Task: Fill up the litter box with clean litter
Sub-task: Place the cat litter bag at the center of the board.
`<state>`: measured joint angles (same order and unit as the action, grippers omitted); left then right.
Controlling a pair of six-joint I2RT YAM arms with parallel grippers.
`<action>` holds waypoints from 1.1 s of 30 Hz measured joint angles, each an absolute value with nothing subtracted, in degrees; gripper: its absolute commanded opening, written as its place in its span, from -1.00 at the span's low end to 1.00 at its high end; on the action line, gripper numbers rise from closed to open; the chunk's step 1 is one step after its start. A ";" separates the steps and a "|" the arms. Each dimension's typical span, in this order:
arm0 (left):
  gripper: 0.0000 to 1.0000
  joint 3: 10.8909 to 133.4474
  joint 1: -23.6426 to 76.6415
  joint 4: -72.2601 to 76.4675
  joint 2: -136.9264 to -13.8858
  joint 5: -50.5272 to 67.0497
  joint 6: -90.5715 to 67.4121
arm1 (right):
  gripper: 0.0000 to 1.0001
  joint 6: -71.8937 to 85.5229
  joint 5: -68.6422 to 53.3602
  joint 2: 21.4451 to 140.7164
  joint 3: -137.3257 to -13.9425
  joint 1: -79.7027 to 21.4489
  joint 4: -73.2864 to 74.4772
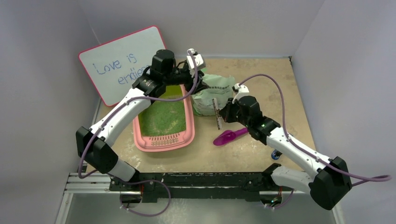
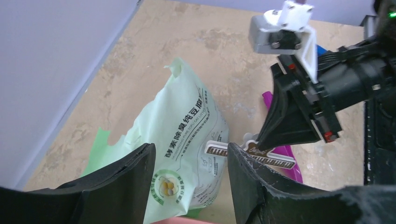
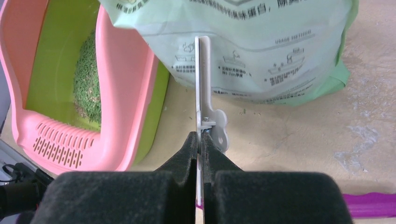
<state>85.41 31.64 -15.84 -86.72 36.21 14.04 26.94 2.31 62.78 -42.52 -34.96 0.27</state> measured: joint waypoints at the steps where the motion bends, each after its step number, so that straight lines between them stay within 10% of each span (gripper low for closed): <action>1: 0.22 85.38 31.64 -15.84 -86.96 35.53 14.09 | -1.00 26.94 2.33 62.59 -42.52 -34.96 0.34; 10: 0.66 98.15 21.78 -1.37 -107.59 32.51 6.44 | -1.00 26.94 4.45 55.16 -42.52 -34.85 5.23; 14: 0.91 133.10 15.38 4.21 -137.14 31.64 -1.56 | -1.00 26.96 4.56 52.69 -42.78 -34.85 7.14; 20: 0.92 137.95 10.81 11.25 -155.68 30.39 -11.70 | -1.00 26.57 5.58 51.94 -43.13 -34.63 11.44; 33: 0.97 134.58 13.10 18.85 -151.57 32.84 -15.79 | -1.00 23.97 8.45 55.64 -43.90 -34.33 13.23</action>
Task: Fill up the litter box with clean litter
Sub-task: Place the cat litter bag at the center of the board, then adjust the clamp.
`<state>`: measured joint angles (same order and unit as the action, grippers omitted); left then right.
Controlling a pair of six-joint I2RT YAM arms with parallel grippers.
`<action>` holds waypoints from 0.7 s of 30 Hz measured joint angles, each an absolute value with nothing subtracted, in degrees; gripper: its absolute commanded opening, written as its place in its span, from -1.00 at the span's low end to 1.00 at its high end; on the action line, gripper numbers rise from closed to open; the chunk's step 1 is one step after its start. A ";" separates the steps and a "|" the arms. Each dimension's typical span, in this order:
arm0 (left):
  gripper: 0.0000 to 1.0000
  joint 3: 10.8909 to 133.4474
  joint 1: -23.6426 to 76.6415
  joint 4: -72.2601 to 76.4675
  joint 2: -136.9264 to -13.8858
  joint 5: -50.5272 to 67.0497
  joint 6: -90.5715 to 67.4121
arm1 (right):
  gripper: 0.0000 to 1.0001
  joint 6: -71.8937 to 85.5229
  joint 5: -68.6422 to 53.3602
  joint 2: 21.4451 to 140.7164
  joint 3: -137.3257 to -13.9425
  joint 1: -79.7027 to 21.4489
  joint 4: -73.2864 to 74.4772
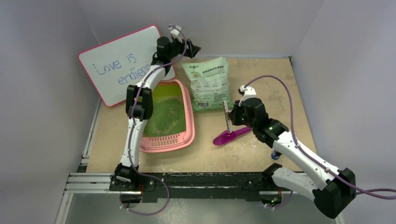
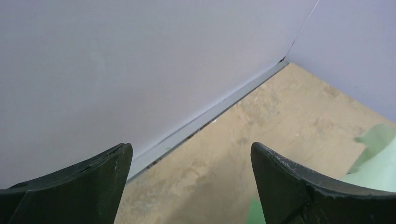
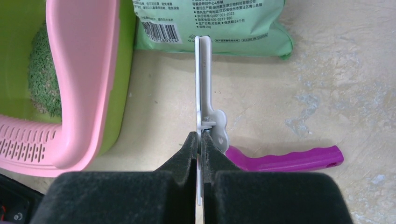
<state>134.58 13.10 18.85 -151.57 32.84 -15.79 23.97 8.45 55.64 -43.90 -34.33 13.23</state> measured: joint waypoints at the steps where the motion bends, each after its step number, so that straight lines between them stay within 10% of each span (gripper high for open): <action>1: 0.97 133.49 13.17 20.05 -150.23 32.64 -15.90 | -1.00 23.77 8.40 56.23 -44.03 -34.30 12.95; 10: 0.84 120.90 13.13 17.80 -131.11 26.96 -9.41 | -1.00 22.39 7.49 60.51 -46.96 -34.06 8.60; 21: 0.73 74.39 16.95 22.55 -87.29 34.11 -18.96 | -1.00 24.14 -1.10 60.27 -48.03 -32.67 -4.89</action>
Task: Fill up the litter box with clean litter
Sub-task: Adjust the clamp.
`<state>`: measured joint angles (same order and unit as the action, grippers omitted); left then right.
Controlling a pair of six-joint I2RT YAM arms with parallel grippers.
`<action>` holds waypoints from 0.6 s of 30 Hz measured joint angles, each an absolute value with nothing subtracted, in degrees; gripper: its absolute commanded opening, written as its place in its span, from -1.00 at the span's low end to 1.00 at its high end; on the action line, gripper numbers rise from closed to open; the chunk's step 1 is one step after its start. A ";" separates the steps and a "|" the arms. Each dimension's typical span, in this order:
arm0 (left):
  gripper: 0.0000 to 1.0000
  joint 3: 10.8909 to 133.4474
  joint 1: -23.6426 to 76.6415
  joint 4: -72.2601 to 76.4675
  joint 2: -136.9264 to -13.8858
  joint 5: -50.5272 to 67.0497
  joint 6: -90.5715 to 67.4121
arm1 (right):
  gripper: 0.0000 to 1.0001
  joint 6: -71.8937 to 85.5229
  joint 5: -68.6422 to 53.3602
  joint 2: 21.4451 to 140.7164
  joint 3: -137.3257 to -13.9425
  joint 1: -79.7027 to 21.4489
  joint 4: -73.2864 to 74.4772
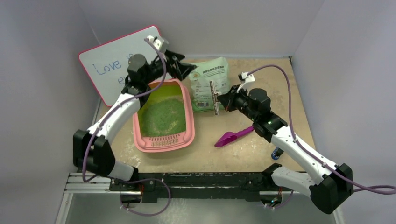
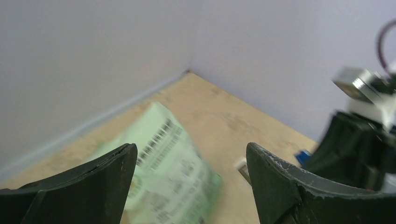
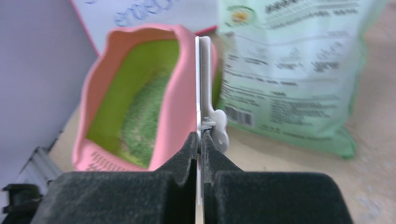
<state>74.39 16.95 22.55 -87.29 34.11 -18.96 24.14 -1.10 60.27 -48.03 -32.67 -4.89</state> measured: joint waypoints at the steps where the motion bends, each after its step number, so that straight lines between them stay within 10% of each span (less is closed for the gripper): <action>1: 0.73 71.33 17.74 23.09 -84.86 34.63 -19.84 | -1.00 24.43 -2.48 60.27 -48.03 -32.53 -6.31; 18: 0.64 50.39 23.55 37.01 -72.38 40.75 -36.42 | -1.00 27.49 -21.21 59.53 -46.78 -32.21 -25.80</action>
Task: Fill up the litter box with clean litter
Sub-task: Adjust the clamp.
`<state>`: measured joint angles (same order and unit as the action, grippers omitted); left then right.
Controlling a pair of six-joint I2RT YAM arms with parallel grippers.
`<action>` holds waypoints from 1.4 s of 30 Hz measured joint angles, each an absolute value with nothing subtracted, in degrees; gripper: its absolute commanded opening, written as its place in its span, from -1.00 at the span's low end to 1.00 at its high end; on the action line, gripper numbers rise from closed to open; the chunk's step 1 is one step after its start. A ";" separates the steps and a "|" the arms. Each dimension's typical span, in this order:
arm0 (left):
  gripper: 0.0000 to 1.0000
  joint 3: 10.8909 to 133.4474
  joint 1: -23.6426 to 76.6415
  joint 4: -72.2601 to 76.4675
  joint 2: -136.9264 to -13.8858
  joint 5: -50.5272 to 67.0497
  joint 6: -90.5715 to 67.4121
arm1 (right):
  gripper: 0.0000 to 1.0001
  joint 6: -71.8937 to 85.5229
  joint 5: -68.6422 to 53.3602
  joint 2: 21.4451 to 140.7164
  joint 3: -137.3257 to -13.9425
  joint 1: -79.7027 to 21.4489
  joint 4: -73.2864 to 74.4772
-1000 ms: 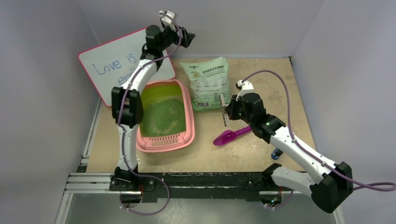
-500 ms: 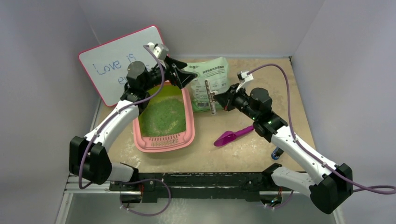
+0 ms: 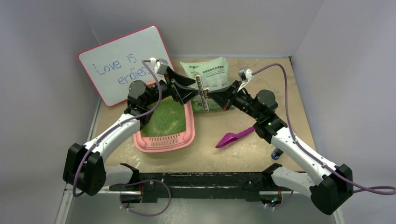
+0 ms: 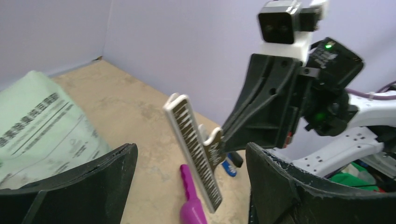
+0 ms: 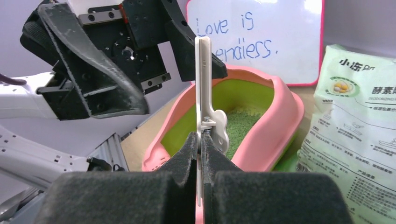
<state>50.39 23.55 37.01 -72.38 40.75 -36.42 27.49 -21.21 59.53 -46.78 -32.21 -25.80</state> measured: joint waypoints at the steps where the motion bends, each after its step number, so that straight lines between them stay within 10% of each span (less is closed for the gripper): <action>1: 0.58 49.80 24.23 39.46 -72.40 40.75 -38.06 | -1.00 27.68 -21.78 59.64 -46.63 -32.18 -26.61; 11: 0.06 49.28 25.54 62.22 -77.19 39.90 -52.97 | -1.00 30.61 -27.64 60.88 -46.24 -32.18 -31.18; 16: 0.03 49.28 25.65 62.02 -77.60 40.53 -53.36 | -1.00 31.97 -29.21 61.49 -45.25 -32.18 -33.06; 28: -1.00 49.28 25.98 54.24 -75.77 41.12 -49.74 | -1.00 33.36 -30.48 62.76 -45.19 -32.23 -35.59; 31: -1.00 49.39 26.13 51.92 -74.24 41.12 -47.92 | -0.96 33.45 -30.83 63.44 -45.19 -32.25 -36.34; 36: -1.00 49.39 26.28 51.05 -73.91 40.77 -46.85 | 0.30 34.17 -30.50 63.44 -45.19 -32.21 -35.46; 42: -1.00 49.39 26.61 50.37 -72.84 40.84 -46.72 | 0.57 32.71 -28.08 62.61 -46.33 -32.08 -28.71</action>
<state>49.39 26.61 50.37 -72.84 40.84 -46.72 32.71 -28.08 62.61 -46.33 -32.08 -28.71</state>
